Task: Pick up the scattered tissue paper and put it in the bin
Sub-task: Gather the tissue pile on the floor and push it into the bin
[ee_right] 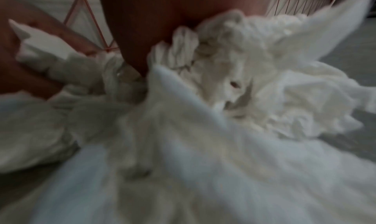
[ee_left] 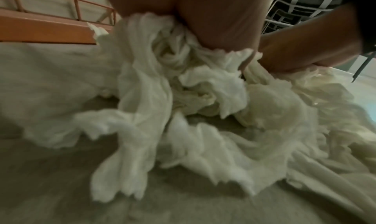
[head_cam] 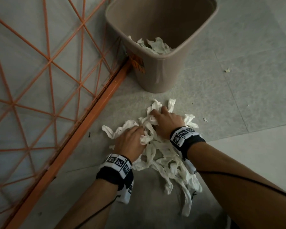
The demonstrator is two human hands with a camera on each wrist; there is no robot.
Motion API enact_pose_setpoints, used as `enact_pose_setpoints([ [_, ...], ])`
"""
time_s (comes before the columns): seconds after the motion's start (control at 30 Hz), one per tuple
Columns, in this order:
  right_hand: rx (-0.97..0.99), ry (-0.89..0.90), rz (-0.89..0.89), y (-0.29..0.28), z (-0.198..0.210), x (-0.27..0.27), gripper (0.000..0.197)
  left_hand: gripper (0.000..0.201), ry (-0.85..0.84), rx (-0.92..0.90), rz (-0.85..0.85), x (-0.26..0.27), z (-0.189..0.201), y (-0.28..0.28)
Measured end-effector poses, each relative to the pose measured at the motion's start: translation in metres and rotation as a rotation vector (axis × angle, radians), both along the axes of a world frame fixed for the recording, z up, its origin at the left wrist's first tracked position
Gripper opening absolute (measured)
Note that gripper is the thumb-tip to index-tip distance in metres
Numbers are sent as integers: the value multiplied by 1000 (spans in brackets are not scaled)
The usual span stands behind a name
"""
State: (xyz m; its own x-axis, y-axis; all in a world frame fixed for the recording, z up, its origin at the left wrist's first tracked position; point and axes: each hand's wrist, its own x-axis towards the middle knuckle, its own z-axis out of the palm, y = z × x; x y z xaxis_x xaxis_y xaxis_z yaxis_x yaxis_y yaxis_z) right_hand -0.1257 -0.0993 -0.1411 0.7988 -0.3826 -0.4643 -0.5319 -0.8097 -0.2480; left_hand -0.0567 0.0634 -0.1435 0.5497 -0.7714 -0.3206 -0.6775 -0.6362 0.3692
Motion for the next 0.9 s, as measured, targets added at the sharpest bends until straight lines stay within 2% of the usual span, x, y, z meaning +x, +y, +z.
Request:
enact_pose_setpoints([
  [0.03, -5, -31, -28, 0, 0, -2, 51, 16, 5, 3, 9, 0, 3, 0],
  [0.1, 5, -56, -63, 1, 0, -9, 51, 20, 60, -23, 84, 2, 11, 4],
  [0.2, 54, -100, -174, -3, 6, -21, 49, 34, 148, -206, 213, 6, 28, 13],
  [0.23, 73, -139, -236, -5, 10, -25, 47, 38, 169, -272, 248, 7, 35, 16],
  [0.43, 214, -448, -700, -15, 31, -42, 28, 14, 122, -498, 554, 11, 87, 24],
  [0.57, 382, -662, -899, -22, 53, -44, 18, 26, 213, -574, 636, 9, 116, 10],
  [0.67, 441, -796, -914, -27, 81, -39, 10, 33, 242, -642, 638, 8, 131, -6],
  [0.77, 458, -882, -879, -31, 117, -31, 27, 37, 199, -750, 595, 9, 149, -24],
  [0.9, 488, -1103, -807, -33, 186, -17, 41, 38, 135, -921, 395, 8, 200, -55],
])
